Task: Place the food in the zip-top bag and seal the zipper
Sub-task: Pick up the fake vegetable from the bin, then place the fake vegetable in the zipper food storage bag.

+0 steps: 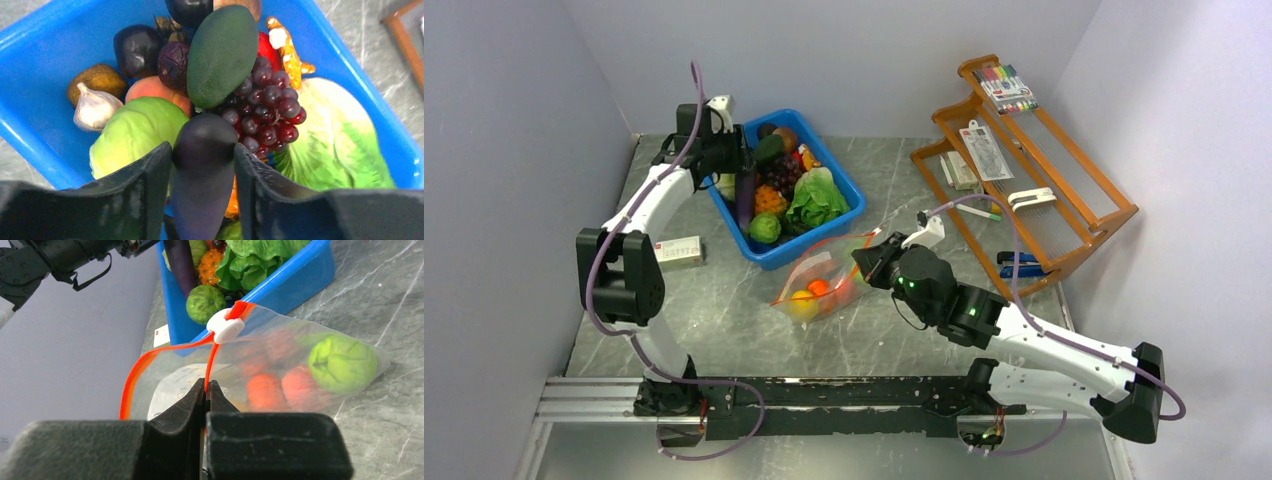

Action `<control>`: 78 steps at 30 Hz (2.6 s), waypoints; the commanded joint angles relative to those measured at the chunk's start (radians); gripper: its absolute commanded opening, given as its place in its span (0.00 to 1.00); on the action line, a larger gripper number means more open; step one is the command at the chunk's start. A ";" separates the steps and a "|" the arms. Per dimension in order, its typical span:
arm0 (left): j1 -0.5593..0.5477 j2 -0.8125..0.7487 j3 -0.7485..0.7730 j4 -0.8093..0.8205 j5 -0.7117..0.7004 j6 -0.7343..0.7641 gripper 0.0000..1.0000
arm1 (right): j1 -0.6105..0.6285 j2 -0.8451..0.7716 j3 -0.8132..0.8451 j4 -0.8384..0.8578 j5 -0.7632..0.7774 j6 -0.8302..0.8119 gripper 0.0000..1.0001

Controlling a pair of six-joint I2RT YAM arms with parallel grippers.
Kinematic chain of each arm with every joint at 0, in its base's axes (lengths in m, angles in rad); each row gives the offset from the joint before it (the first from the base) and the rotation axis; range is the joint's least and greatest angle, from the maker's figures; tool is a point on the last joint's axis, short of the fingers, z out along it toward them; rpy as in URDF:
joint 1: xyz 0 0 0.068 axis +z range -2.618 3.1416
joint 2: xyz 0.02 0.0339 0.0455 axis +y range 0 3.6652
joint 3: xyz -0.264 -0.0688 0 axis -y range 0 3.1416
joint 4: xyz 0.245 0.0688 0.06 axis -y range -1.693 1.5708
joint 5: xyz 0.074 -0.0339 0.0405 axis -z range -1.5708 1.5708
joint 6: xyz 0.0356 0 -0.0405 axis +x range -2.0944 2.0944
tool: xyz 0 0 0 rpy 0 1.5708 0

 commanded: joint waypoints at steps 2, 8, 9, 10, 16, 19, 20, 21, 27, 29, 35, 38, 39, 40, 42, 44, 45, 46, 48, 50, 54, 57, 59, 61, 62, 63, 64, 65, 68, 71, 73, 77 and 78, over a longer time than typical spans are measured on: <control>-0.005 0.004 0.052 -0.015 0.023 0.012 0.30 | 0.000 -0.025 0.015 0.005 0.033 -0.004 0.00; -0.007 -0.066 0.037 -0.021 0.046 0.002 0.22 | 0.001 -0.027 0.005 0.008 0.036 -0.006 0.00; -0.007 -0.081 0.032 -0.021 0.050 0.000 0.22 | 0.000 -0.028 0.003 0.012 0.036 -0.006 0.00; -0.007 -0.096 0.025 -0.020 0.056 -0.004 0.21 | 0.000 -0.028 0.001 0.015 0.037 -0.005 0.00; -0.007 -0.195 -0.012 -0.022 0.090 -0.029 0.14 | 0.000 -0.022 -0.005 0.017 0.041 0.000 0.00; -0.007 -0.262 -0.046 -0.007 0.109 -0.038 0.14 | 0.000 -0.018 -0.003 0.013 0.043 0.003 0.00; -0.007 -0.286 -0.060 0.000 0.110 -0.044 0.14 | 0.001 -0.017 0.000 0.006 0.044 0.011 0.00; -0.007 -0.311 -0.074 0.009 0.116 -0.051 0.14 | 0.000 -0.017 0.004 -0.005 0.050 0.024 0.00; -0.007 -0.442 -0.145 0.070 0.236 -0.102 0.12 | 0.001 -0.018 0.016 -0.052 0.079 0.106 0.00; -0.007 -0.477 -0.156 0.075 0.265 -0.122 0.11 | 0.001 -0.012 0.017 -0.048 0.076 0.116 0.00; -0.007 -0.605 -0.220 0.149 0.403 -0.206 0.11 | 0.000 0.028 0.056 -0.147 0.082 0.228 0.00; -0.007 -0.661 -0.256 0.219 0.515 -0.259 0.11 | 0.001 0.042 0.080 -0.194 0.070 0.296 0.00; -0.007 -0.677 -0.268 0.250 0.553 -0.282 0.12 | 0.000 0.042 0.083 -0.201 0.070 0.318 0.00; -0.007 -0.690 -0.277 0.279 0.590 -0.305 0.12 | 0.000 0.041 0.082 -0.204 0.073 0.330 0.00; -0.007 -0.713 -0.290 0.343 0.663 -0.341 0.11 | 0.000 0.037 0.076 -0.204 0.087 0.351 0.00; -0.008 -0.749 -0.315 0.417 0.723 -0.378 0.10 | 0.000 0.032 0.068 -0.196 0.101 0.361 0.00; -0.008 -0.769 -0.341 0.472 0.744 -0.408 0.11 | 0.000 0.031 0.063 -0.189 0.104 0.361 0.00; -0.008 -0.793 -0.372 0.541 0.758 -0.439 0.11 | 0.000 0.030 0.060 -0.185 0.103 0.363 0.00; -0.011 -0.833 -0.434 0.677 0.784 -0.511 0.12 | 0.000 0.034 0.061 -0.183 0.103 0.370 0.00; -0.015 -0.856 -0.487 0.798 0.806 -0.583 0.12 | 0.000 0.042 0.065 -0.183 0.099 0.372 0.00; -0.035 -0.855 -0.561 0.994 0.875 -0.665 0.09 | 0.001 0.060 0.077 -0.200 0.094 0.398 0.00; -0.063 -0.836 -0.590 1.075 0.911 -0.691 0.07 | 0.000 0.068 0.083 -0.204 0.092 0.414 0.00; -0.088 -0.822 -0.606 1.137 0.922 -0.707 0.08 | 0.000 0.072 0.088 -0.205 0.093 0.417 0.00; -0.116 -0.811 -0.609 1.160 0.928 -0.704 0.08 | 0.000 0.077 0.091 -0.207 0.093 0.422 0.00; -0.130 -0.808 -0.605 1.157 0.931 -0.697 0.08 | 0.000 0.079 0.091 -0.204 0.093 0.422 0.00; -0.141 -0.804 -0.601 1.146 0.931 -0.686 0.08 | 0.000 0.080 0.090 -0.201 0.090 0.423 0.00; -0.153 -0.802 -0.596 1.127 0.931 -0.672 0.08 | 0.000 0.082 0.090 -0.201 0.089 0.426 0.00; -0.163 -0.802 -0.594 1.112 0.930 -0.656 0.08 | 0.000 0.083 0.090 -0.200 0.085 0.427 0.00; -0.184 -0.804 -0.594 1.104 0.920 -0.639 0.07 | 0.001 0.091 0.087 -0.195 0.077 0.429 0.00; -0.198 -0.805 -0.597 1.104 0.911 -0.632 0.07 | 0.000 0.100 0.086 -0.189 0.066 0.429 0.00; -0.204 -0.804 -0.593 1.099 0.904 -0.631 0.07 | 0.000 0.106 0.084 -0.183 0.060 0.429 0.00; -0.213 -0.805 -0.584 1.023 0.898 -0.560 0.07 | 0.001 0.111 0.082 -0.178 0.054 0.430 0.00; -0.214 -0.807 -0.580 0.972 0.888 -0.501 0.07 | 0.001 0.110 0.081 -0.174 0.051 0.428 0.00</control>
